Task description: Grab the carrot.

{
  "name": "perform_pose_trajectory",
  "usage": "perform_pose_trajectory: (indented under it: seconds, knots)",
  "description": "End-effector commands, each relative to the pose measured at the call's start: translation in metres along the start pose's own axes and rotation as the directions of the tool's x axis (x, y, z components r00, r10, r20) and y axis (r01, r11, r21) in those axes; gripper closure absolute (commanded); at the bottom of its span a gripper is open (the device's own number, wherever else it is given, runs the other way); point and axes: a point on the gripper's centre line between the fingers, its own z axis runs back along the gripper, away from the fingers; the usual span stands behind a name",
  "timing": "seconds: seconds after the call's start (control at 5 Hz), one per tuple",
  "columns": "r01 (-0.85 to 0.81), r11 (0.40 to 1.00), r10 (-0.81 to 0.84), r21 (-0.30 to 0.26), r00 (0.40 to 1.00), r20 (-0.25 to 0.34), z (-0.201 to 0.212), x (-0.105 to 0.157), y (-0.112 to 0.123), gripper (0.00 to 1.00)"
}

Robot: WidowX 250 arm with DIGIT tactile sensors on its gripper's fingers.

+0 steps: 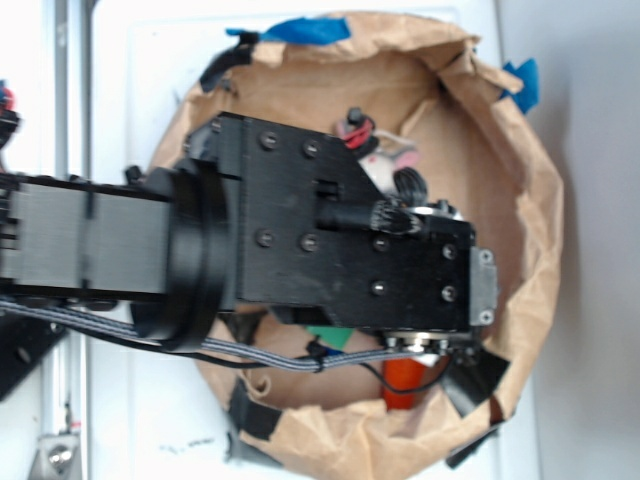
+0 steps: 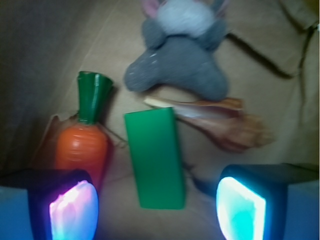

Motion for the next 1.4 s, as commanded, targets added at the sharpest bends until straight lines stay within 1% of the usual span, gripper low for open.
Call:
perform_pose_trajectory:
  seconds: [0.0, 0.2, 0.4, 0.6, 0.8, 1.0, 1.2]
  knots:
    - [-0.019, 0.992, 0.027, -0.124, 0.998, 0.062, -0.002, -0.004, -0.029, 0.00]
    - [-0.053, 0.989, 0.063, -0.138, 0.996, 0.069, -0.007, -0.010, -0.037, 0.00]
    - [-0.042, 0.991, 0.053, -0.124, 0.995, 0.088, -0.017, -0.010, -0.045, 0.00]
    - [-0.061, 0.994, 0.073, -0.087, 0.988, 0.139, -0.028, 0.000, -0.052, 0.00]
    - [-0.045, 0.998, 0.050, -0.046, 0.992, 0.115, -0.034, 0.009, -0.062, 0.00]
    - [-0.047, 0.998, 0.052, -0.040, 0.992, 0.114, -0.035, 0.019, -0.069, 1.00]
    - [-0.050, 0.998, 0.054, -0.038, 0.992, 0.112, -0.034, 0.025, -0.069, 1.00]
